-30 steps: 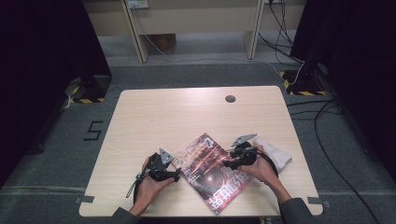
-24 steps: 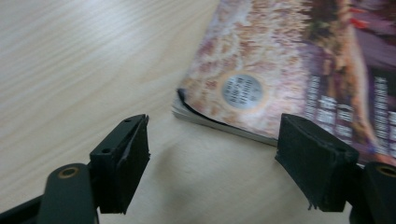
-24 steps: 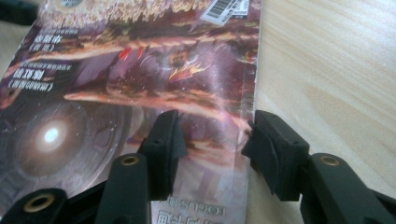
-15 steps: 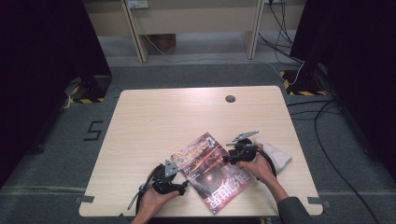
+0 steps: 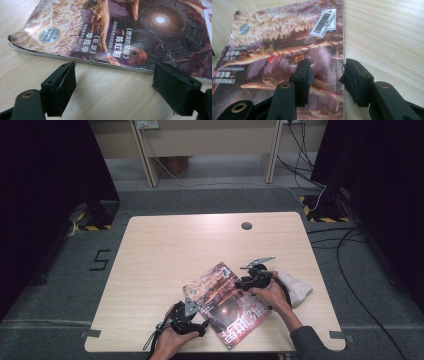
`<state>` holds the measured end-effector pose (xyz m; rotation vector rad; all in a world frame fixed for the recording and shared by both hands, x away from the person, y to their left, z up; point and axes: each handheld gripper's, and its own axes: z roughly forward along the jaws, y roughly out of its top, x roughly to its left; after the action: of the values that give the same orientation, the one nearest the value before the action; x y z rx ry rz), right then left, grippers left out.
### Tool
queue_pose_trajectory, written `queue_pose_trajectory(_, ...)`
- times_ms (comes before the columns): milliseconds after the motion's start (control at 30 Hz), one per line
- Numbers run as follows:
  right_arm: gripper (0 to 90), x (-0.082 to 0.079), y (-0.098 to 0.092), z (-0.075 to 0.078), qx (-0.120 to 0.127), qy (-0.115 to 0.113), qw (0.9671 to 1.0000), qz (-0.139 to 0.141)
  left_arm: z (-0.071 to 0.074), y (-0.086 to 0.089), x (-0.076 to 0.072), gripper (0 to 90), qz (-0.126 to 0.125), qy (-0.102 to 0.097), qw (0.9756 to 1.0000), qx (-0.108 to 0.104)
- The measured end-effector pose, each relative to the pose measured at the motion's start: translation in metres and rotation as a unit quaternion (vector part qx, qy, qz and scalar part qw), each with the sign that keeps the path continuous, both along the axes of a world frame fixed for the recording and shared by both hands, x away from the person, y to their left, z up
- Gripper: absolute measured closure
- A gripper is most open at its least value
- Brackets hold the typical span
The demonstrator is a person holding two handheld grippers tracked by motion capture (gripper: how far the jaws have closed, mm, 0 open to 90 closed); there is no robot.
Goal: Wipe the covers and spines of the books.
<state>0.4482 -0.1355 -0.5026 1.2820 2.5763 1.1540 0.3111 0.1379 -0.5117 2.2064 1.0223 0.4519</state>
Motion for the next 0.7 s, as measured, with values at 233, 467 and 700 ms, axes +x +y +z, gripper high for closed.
queue_pose_trajectory(233, 55.1, 0.002, -0.005, -0.001, 0.038, 0.035, 0.9982, -0.029, 0.0, -0.001, 0.001, 13.7, 0.005, -0.002, 1.0, 0.004)
queue_pose_trajectory(467, 54.9, 0.002, -0.009, 0.007, 0.061, 0.047, 0.9967, -0.026, -0.001, -0.002, 0.0, 13.7, 0.008, -0.006, 1.0, 0.001)
queue_pose_trajectory(700, 61.3, -0.003, -0.013, 0.021, 0.069, 0.05, 0.9964, 0.0, -0.001, -0.001, -0.002, 13.9, 0.007, -0.009, 0.9999, 0.005)
